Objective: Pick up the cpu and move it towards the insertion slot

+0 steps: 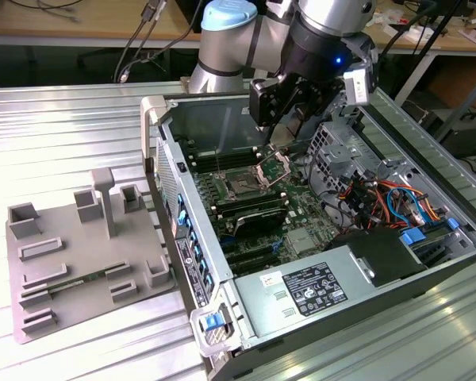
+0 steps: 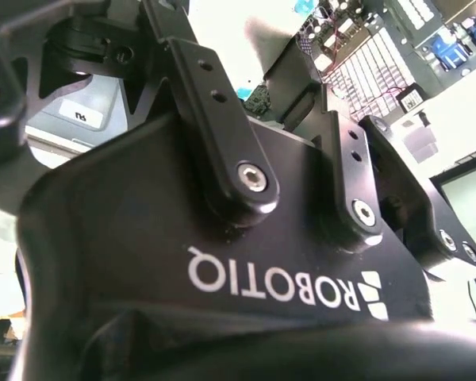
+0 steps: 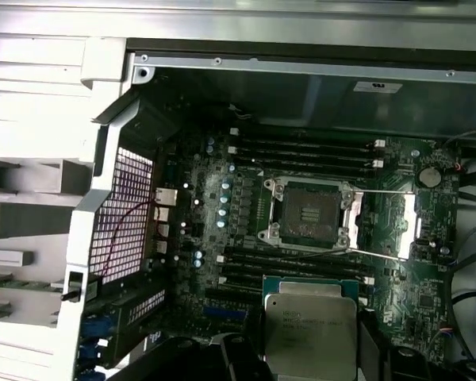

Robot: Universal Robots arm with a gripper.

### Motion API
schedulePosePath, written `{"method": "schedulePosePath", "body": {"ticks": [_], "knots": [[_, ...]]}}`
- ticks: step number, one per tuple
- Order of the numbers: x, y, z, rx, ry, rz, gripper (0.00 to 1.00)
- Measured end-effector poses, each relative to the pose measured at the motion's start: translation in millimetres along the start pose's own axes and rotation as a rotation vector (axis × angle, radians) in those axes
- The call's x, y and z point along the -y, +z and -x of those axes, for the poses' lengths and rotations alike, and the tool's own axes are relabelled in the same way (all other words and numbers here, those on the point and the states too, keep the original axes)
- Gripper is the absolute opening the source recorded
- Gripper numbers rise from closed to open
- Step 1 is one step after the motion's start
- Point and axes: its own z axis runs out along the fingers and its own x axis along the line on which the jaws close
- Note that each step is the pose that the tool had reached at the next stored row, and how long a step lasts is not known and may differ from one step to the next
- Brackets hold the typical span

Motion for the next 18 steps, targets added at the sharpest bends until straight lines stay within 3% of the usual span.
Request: {"method": "schedulePosePath", "body": {"ticks": [18], "knots": [[-2.9,5.4,21.8,0.0000,0.000,0.0001,0.55]]}}
